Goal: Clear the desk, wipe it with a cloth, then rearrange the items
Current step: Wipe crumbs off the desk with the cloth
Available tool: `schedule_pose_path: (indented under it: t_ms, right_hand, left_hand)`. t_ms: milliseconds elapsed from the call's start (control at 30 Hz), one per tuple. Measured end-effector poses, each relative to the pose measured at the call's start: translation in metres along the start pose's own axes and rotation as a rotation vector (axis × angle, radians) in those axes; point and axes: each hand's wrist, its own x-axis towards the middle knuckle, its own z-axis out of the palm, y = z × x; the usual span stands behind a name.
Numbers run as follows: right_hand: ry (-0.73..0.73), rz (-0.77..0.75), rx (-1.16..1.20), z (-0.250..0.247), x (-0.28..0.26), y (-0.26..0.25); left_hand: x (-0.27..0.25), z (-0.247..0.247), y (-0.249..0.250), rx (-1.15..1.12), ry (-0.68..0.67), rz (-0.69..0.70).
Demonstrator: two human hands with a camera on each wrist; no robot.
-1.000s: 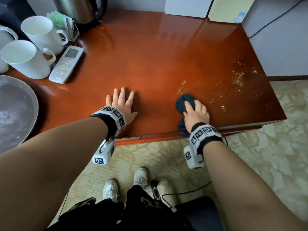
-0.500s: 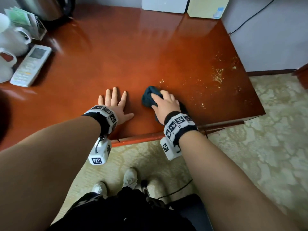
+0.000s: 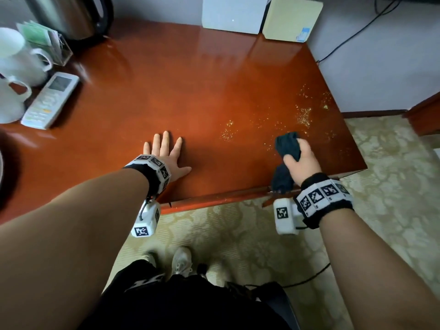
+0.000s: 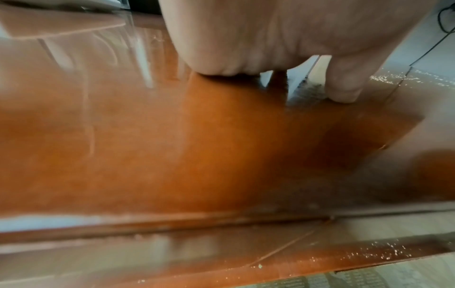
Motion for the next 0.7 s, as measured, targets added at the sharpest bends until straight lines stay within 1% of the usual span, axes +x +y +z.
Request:
schedule_pose_path:
  t_ms: [33, 100, 133, 167, 200, 233, 300, 333, 367, 400, 467, 533, 633, 700]
  right_hand:
    - [0.025, -0.036, 0.136, -0.002, -0.002, -0.013]
    - [0.002, -0.077, 0.428, -0.003, -0.007, -0.038]
    - [-0.029, -0.082, 0.535, -0.001, -0.007, -0.047]
    - [-0.067, -0.083, 0.561, 0.002, -0.006, -0.052]
    - [-0.106, -0.072, 0.478, 0.006, -0.005, -0.054]
    - [-0.130, -0.050, 0.301, 0.010, -0.004, -0.054]
    - [-0.088, 0.045, -0.140, 0.020, -0.003, -0.046]
    - [-0.056, 0.084, -0.283, 0.026, -0.006, -0.042]
    - [-0.038, 0.091, -0.352, 0.033, -0.010, -0.040]
    - [-0.058, 0.078, -0.367, 0.041, -0.012, -0.039]
    - [-0.161, 0.068, -0.334, 0.061, -0.014, -0.041]
    - [-0.199, 0.066, -0.384, 0.080, -0.014, -0.047]
    - [-0.166, 0.002, -0.564, 0.101, -0.013, -0.056]
    - [-0.113, 0.005, -0.567, 0.110, -0.007, -0.061]
  left_hand:
    - [0.000, -0.001, -0.003, 0.002, 0.001, 0.012]
    - [0.001, -0.003, -0.010, 0.010, -0.013, 0.042]
    - [0.001, -0.004, -0.014, 0.021, -0.022, 0.061]
    - [0.001, -0.007, -0.018, 0.033, -0.032, 0.082]
    - [0.001, -0.010, -0.022, 0.041, -0.040, 0.100]
    - [0.002, -0.013, -0.026, 0.044, -0.047, 0.115]
    - [0.002, -0.020, -0.032, 0.042, -0.053, 0.133]
    - [0.002, -0.022, -0.034, 0.041, -0.052, 0.136]
    - [0.002, -0.024, -0.035, 0.038, -0.046, 0.137]
    - [0.003, -0.026, -0.034, 0.028, -0.033, 0.137]
    - [0.005, -0.027, -0.032, -0.003, 0.004, 0.131]
    - [0.008, -0.027, -0.027, -0.023, 0.018, 0.122]
    - [0.017, -0.028, -0.023, -0.011, 0.013, 0.133]
    - [0.023, -0.027, -0.024, 0.032, 0.006, 0.154]
